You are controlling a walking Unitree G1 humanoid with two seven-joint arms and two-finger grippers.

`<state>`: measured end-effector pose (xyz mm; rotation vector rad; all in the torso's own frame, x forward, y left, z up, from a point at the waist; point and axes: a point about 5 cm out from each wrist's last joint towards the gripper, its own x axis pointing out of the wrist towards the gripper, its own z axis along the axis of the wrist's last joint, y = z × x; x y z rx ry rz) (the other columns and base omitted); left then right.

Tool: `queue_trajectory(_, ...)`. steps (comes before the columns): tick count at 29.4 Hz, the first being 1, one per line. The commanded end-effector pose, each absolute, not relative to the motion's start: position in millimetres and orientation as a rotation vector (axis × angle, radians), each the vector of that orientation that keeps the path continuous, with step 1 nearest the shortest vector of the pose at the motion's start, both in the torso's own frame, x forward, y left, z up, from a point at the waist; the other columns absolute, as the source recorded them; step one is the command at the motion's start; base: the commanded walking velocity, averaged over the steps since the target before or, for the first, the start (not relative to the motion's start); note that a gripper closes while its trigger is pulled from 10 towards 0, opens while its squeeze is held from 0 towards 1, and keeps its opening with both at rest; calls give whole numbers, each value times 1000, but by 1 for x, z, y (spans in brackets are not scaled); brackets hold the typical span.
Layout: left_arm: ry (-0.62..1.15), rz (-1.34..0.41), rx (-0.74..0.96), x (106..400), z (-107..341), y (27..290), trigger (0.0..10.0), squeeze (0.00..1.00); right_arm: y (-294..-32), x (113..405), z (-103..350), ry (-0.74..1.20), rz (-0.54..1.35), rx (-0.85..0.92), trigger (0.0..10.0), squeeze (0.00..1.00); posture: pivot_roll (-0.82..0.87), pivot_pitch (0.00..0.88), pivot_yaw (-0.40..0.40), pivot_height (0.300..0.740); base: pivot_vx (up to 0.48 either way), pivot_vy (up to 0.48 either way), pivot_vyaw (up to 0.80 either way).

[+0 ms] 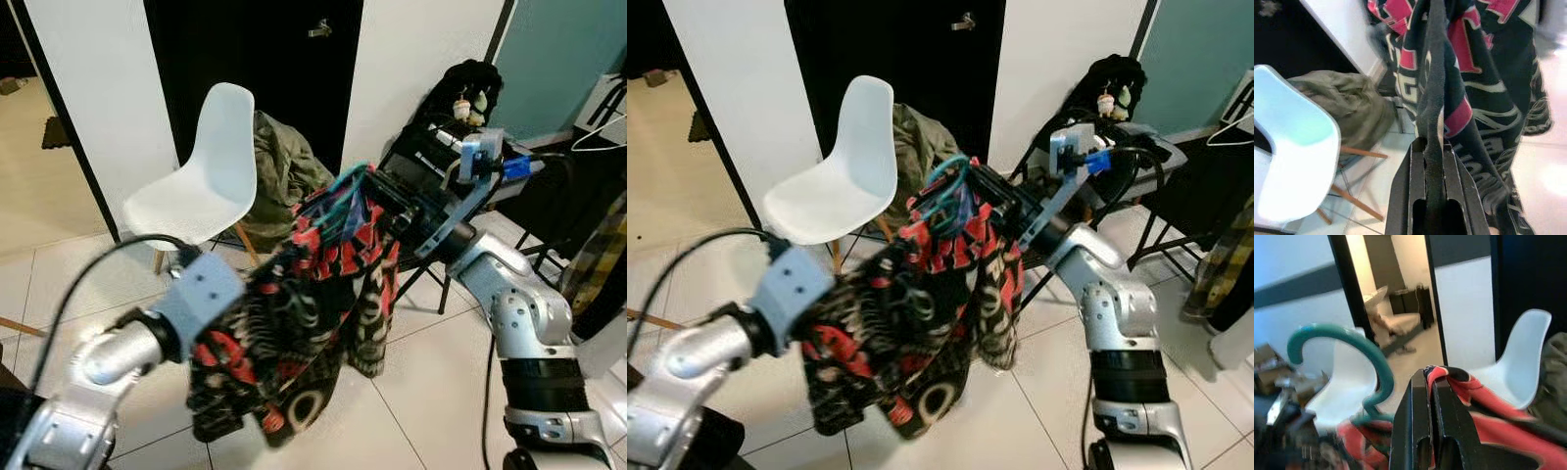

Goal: Hang hanger

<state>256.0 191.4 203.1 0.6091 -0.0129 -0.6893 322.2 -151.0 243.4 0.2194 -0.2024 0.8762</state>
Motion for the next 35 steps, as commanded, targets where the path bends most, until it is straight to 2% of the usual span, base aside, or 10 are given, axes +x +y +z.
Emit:
queue_trajectory(1, -36, -714, 633, 256, 216, 202, 10000, 0, -154, 320, 244, -196, 872, 183, 0, 0, -5, 0, -38, 740, 0, 0, 0)
queue_trajectory(3, 20, -783, 703, 254, 234, 228, 10000, 0, -166, 321, 238, -162, 818, 154, 0, 0, -4, 0, -37, 740, 0, 0, 0)
queue_trajectory(4, 20, -783, 703, 254, 234, 228, 10000, 0, -166, 321, 238, -162, 818, 154, 0, 0, -4, 0, -37, 740, 0, 0, 0)
queue_trajectory(6, 76, -902, 743, 248, 250, 242, 10000, 0, -174, 319, 234, -120, 799, 122, 0, 0, -1, 0, -31, 740, 0, 0, 0)
queue_trajectory(13, 143, -1120, 771, 237, 267, 241, 10000, 0, -171, 315, 227, -67, 832, 84, 0, 0, -1, 0, -25, 740, 0, 0, 0)
queue_trajectory(14, 156, -1191, 780, 235, 272, 238, 10000, 0, -167, 314, 226, -58, 847, 79, 0, 0, 0, 0, -24, 740, 0, 0, 0)
queue_trajectory(20, 206, -1330, 845, 237, 278, 233, 10000, 0, -155, 310, 220, -23, 913, 60, 0, 0, 2, 0, -24, 740, 0, 0, 0)
queue_trajectory(30, 189, -1301, 906, 251, 272, 229, 10000, 0, -140, 302, 219, -7, 1012, 69, 0, 0, -5, 0, -16, 740, 0, 0, 0)
queue_trajectory(34, 166, -1054, 927, 277, 265, 238, 10000, 0, -134, 286, 238, -61, 1159, 157, 0, 0, -12, 0, -18, 740, 0, 0, 0)
queue_trajectory(35, 166, -1054, 927, 277, 265, 238, 10000, 0, -134, 286, 238, -61, 1159, 157, 0, 0, -12, 0, -18, 740, 0, 0, 0)
